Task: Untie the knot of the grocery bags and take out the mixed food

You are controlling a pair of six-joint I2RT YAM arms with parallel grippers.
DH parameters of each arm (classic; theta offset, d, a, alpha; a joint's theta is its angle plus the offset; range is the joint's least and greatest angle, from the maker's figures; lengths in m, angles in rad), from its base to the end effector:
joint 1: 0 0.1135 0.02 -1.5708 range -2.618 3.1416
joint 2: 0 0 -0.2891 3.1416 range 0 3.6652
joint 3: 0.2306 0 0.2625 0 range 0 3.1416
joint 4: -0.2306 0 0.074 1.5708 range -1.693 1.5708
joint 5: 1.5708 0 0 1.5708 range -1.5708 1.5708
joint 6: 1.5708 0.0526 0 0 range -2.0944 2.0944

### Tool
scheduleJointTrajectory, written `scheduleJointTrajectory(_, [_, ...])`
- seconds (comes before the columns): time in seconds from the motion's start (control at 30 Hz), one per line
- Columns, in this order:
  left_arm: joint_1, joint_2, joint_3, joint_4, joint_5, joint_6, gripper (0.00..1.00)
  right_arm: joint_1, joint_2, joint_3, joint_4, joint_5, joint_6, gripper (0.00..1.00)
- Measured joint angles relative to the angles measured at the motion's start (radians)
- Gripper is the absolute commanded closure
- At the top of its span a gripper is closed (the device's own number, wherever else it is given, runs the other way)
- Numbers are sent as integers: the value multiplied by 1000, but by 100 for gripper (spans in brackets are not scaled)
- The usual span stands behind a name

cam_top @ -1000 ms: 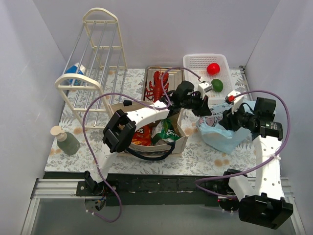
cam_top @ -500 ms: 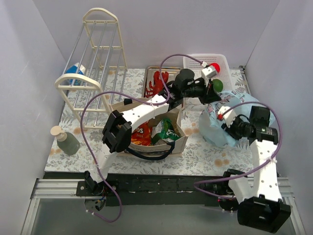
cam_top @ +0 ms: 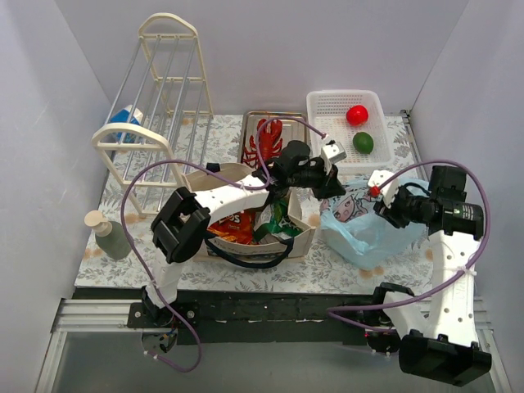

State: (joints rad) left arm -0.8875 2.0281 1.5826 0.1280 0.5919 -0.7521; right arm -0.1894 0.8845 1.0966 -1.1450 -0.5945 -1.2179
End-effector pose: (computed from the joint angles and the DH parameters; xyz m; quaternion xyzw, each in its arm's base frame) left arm 0.3029 -0.4186 0.2802 0.2231 0.7614 -0.5713 0.2101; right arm 0.1470 0.0018 0.3551 -0.5265 0.7453 0.0181 0.4086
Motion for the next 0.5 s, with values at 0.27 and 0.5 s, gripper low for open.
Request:
scheduleJointTrajectory(0.27, [3, -89, -56, 77, -1, 7, 100, 0, 98, -39, 87, -50, 77, 68])
scheduleJointTrajectory(0.5, [8, -93, -85, 134, -1, -34, 100, 22, 204, -106, 133, -46, 117, 68])
